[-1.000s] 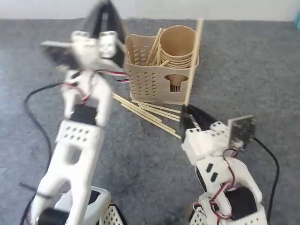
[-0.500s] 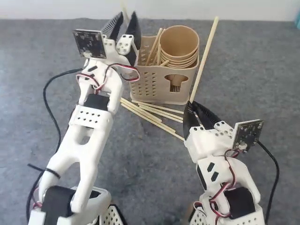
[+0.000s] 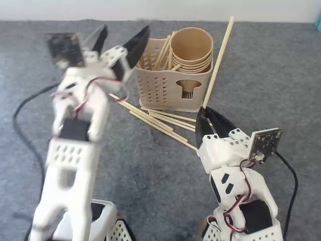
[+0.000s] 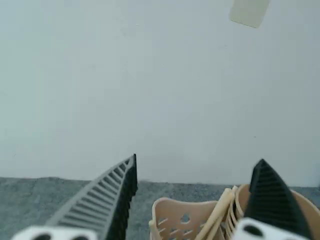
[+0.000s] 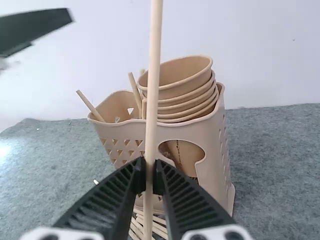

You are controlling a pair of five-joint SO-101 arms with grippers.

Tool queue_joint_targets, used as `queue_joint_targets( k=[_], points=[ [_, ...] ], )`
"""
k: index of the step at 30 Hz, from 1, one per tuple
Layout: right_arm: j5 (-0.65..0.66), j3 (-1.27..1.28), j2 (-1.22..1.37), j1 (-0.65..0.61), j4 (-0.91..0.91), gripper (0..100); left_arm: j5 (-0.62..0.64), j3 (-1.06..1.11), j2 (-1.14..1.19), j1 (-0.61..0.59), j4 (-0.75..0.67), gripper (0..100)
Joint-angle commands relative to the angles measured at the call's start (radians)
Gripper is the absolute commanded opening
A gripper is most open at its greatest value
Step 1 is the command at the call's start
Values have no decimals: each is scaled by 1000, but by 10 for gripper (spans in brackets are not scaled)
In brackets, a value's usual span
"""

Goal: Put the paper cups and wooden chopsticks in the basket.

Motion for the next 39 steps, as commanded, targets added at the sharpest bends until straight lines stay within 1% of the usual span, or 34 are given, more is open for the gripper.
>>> queue_joint_targets(
  k=[1,4,6,9,12,13,15,19,21,23,26,28,34,39],
  points=[
    [-8,-5,-4,4,-58,8,-8,-56,-207,-51,218,340],
    [-8,-5,-4,4,-133,8,-2,-50,-319,-115,339,328],
    [-8,-5,-2,2,-205,8,0,-48,-373,-161,430,291],
    [-6,-6,15,-22,-312,8,0,4,-439,-232,534,177],
    [-5,-14,73,-53,-407,8,0,127,-506,-302,543,28],
    [3,-14,97,-59,-449,8,0,174,-531,-324,529,2],
    [54,-14,154,-79,-547,8,2,288,-578,-353,483,22],
    [153,-15,285,-120,-760,9,58,519,-684,-408,373,22],
    [192,-37,360,-137,-845,9,68,638,-729,-422,304,22],
    [212,-89,450,-143,-875,9,69,762,-766,-427,226,22],
    [209,-213,611,-139,-888,9,64,918,-806,-423,100,22],
    [207,-304,725,-139,-889,9,64,958,-816,-425,49,22],
    [206,-580,1046,-171,-889,9,60,1003,-825,-388,41,25],
    [210,-769,1253,-176,-886,9,-18,1006,-825,-387,40,26]
  ],
)
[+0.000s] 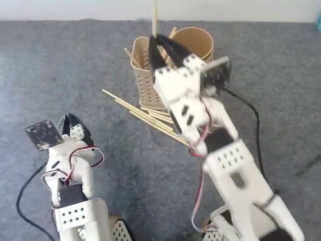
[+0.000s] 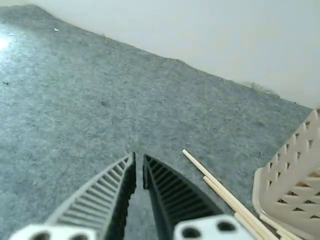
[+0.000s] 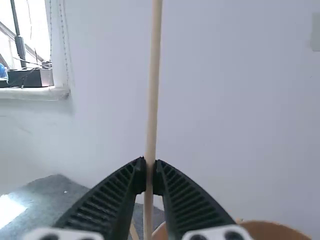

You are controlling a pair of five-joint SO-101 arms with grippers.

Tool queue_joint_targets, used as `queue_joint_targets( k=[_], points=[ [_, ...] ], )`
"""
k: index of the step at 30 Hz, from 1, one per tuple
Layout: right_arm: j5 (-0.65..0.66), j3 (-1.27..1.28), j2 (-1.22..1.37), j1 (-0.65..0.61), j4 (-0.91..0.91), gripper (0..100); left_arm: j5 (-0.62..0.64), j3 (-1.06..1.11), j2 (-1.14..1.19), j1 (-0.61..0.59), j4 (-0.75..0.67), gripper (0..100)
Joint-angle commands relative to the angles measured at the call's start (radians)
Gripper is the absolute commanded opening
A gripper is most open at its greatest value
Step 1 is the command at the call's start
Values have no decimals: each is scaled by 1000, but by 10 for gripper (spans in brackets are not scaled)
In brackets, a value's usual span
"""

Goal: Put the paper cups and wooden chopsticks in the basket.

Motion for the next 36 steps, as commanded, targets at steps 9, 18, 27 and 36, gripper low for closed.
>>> queue_joint_targets(
  k=[9,18,27,36],
  points=[
    [20,-384,401,-7,-19,15,-46,-4,-18,32,-28,26],
    [21,-394,426,16,-10,102,-46,25,-18,38,-95,26],
    [17,-373,203,19,378,102,-46,22,-11,41,-91,26],
    [-109,-373,-147,51,975,102,-44,-10,-9,48,-5,27]
  ],
)
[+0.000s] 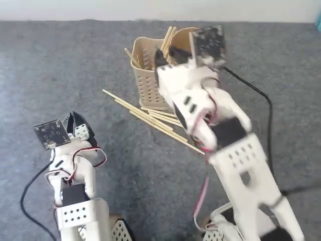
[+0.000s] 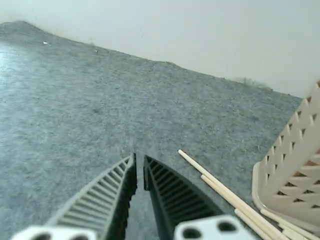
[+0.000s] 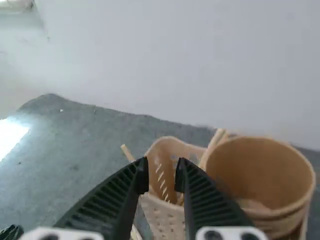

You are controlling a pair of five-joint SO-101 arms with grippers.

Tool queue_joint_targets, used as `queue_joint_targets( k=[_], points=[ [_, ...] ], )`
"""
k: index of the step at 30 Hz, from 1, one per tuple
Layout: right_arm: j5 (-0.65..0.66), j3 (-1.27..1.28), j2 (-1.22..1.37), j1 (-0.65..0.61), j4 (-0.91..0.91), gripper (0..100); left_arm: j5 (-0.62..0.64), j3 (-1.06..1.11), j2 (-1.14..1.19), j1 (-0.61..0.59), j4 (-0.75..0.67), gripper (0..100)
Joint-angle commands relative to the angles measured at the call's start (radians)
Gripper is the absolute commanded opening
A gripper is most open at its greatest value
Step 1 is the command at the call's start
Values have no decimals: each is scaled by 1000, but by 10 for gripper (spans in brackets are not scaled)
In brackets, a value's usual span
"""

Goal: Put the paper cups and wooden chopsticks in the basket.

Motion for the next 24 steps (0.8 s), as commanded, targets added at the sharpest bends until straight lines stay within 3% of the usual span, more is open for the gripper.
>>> queue_joint_targets(
  k=[1,11,16,20,24],
  points=[
    [-38,-34,-194,42,251,102,-6,-42,-9,26,34,27],
    [-35,23,-380,47,711,102,-18,-84,-8,199,141,42],
    [0,226,-440,47,727,101,43,-131,-8,245,239,145],
    [147,397,-472,51,722,101,52,-136,-8,276,249,152],
    [181,522,-475,119,624,101,55,-165,3,318,293,152]
  ],
)
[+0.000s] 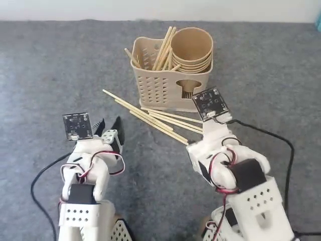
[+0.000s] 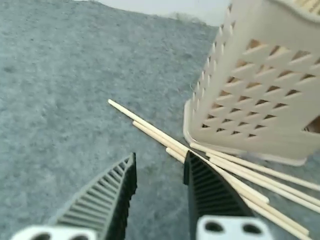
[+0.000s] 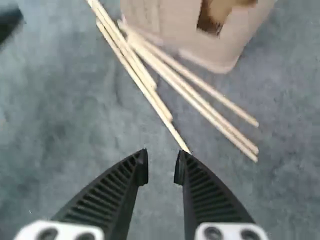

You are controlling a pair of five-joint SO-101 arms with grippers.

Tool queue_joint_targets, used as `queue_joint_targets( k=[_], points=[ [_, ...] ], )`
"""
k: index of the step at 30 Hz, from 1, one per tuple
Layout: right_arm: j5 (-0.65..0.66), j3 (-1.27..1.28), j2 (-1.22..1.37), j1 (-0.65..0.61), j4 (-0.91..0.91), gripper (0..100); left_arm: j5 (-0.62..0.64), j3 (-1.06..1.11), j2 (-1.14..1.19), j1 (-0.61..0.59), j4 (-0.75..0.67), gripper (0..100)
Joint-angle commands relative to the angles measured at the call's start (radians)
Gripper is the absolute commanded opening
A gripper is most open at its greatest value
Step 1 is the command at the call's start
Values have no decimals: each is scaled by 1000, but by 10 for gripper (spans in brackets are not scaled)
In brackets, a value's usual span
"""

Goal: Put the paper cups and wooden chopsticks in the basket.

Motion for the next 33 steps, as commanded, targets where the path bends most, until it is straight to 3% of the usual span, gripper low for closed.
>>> queue_joint_targets(
  k=[1,7,14,21,33],
  points=[
    [46,112,-25,85,-136,101,26,-96,21,44,35,152],
    [48,249,19,96,-332,101,54,-197,296,57,-17,152],
    [101,244,285,96,-501,101,54,-292,569,54,-103,152],
    [141,195,539,96,-691,101,54,-292,640,-6,-186,152],
    [147,-5,937,-35,-816,101,51,-294,666,-6,-187,153]
  ],
)
